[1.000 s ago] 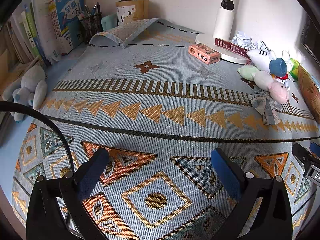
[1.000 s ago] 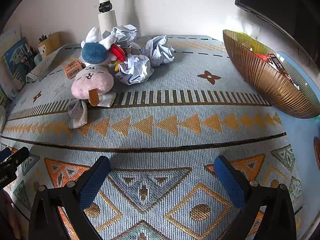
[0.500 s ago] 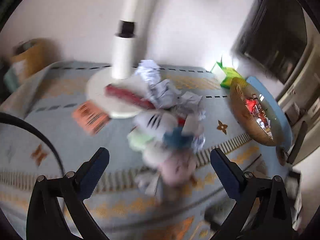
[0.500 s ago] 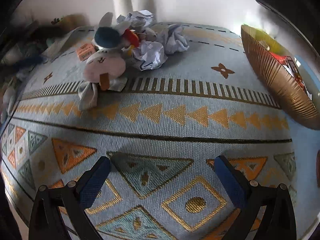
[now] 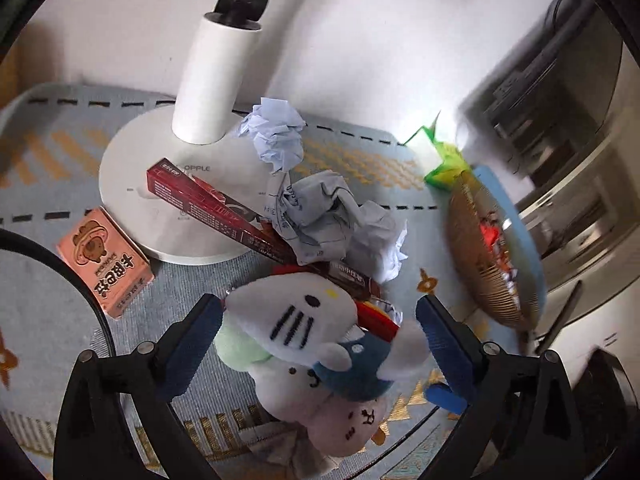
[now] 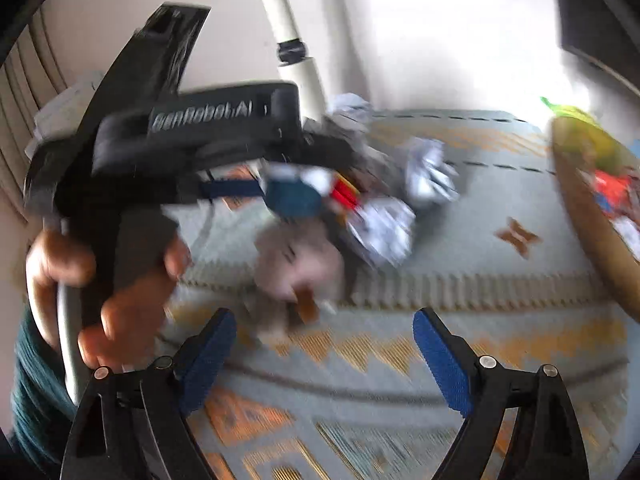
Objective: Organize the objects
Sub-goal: 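Move left tool to the white Hello Kitty plush while right tool approaches the pink bunny plush, then grasp the Hello Kitty plush with left tool while right tool grasps the pink bunny plush, then lift both held plush toys off the rug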
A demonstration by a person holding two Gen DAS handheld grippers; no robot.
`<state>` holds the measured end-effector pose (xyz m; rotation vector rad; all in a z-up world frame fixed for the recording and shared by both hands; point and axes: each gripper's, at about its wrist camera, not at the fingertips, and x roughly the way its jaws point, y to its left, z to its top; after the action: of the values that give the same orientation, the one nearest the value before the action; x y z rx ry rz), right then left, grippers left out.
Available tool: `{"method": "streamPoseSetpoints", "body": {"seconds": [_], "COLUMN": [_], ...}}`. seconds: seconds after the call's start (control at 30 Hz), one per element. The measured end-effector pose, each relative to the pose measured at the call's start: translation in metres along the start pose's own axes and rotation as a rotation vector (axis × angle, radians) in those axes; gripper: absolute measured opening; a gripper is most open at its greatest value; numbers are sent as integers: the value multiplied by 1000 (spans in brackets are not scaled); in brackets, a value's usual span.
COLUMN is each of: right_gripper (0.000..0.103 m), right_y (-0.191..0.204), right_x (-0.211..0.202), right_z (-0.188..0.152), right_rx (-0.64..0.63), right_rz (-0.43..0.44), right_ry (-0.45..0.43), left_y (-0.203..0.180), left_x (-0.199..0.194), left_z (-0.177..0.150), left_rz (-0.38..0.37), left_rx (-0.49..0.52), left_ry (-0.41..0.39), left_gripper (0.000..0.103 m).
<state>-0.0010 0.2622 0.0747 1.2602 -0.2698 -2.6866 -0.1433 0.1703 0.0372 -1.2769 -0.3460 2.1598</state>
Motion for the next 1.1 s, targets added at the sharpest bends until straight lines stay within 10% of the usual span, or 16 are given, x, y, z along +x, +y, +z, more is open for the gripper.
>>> {"method": "streamPoseSetpoints", "body": {"seconds": [0.13,0.27,0.37,0.4,0.73,1.1], "right_gripper": [87,51,51,50,50,50], "right_y": [6,11,8,4,-8,3], "right_x": [23,31,26,19,-61,-105], "right_z": [17,19,12,7,-34,-109], "right_rx": [-7,-11,15,20,14,-14], "right_rz": [17,24,39,45,42,-40], "right_ry": [-4,-25,-31,-37,-107,-86], "left_y": [5,2,-3,0,-15,13], "left_x": [-1,-2,-1,-1,-54,-108], "left_z": [-1,-4,-4,-4,-36,-147], "left_rz": [-64,-74,-75,-71,-109,109], "left_rx": [-5,27,47,38,47,66], "left_ry": [10,21,27,36,10,86], "left_gripper": [97,94,47,45,44,46]}}
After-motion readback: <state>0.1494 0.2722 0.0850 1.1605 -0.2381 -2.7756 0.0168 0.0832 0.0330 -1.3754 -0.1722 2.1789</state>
